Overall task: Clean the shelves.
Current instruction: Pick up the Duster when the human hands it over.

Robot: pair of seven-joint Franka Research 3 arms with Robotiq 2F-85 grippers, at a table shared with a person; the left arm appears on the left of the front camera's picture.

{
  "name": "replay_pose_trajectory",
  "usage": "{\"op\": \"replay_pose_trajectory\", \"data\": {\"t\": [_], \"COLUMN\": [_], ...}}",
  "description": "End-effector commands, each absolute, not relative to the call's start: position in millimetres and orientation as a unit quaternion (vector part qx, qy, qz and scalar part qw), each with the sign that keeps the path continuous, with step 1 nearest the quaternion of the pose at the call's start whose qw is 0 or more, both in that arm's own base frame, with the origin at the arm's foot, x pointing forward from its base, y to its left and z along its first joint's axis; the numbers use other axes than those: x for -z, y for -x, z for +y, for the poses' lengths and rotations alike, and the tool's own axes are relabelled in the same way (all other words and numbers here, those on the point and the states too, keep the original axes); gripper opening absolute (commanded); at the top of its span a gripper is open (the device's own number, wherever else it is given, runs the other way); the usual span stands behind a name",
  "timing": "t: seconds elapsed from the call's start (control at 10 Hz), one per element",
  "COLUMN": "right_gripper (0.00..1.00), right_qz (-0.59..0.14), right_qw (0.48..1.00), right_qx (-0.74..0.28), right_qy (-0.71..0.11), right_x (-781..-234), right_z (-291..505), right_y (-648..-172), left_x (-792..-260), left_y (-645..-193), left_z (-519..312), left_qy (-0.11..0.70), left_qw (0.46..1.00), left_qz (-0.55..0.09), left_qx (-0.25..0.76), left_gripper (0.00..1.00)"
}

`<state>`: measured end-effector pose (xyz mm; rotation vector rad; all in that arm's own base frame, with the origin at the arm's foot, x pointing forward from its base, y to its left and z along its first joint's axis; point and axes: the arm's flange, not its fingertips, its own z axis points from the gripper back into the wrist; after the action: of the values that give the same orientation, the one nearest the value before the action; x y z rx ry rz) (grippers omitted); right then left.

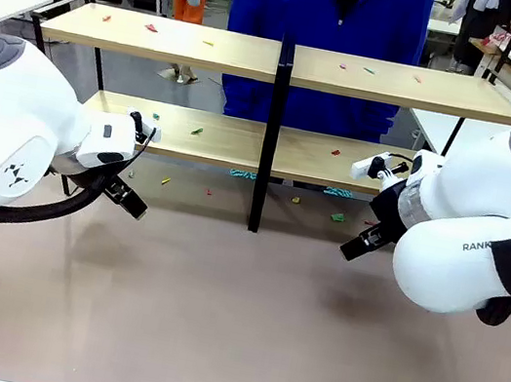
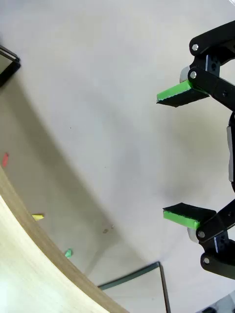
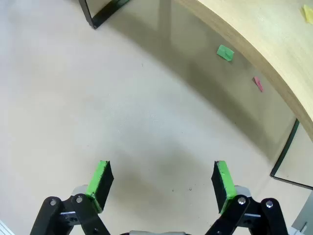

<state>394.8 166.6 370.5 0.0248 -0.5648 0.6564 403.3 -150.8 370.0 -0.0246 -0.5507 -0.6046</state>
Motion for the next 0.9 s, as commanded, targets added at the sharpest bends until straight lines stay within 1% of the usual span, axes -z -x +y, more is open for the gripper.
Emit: {"op": "replay_pose_trajectory", "data": {"t": [0.0,0.8], "right_gripper": [1.0,1.0], "right_qz": [-0.274,-0.274], "right_qw": [0.908,0.908], "right_qx": [-0.318,-0.318], "right_qy": [-0.012,-0.012], "right_x": [-370.7,-370.7], "right_z": [166.6,166.6], "right_y": [-394.9,-394.9], "left_x": [-370.1,-370.1], "left_y": [-403.3,-403.3], "left_z": [-150.9,-150.9], "left_qy": [0.012,0.012], "left_qw": [0.917,0.917], "left_qz": [-0.268,-0.268], "left_qx": [0.294,0.294], "left_gripper": [1.0,1.0]}}
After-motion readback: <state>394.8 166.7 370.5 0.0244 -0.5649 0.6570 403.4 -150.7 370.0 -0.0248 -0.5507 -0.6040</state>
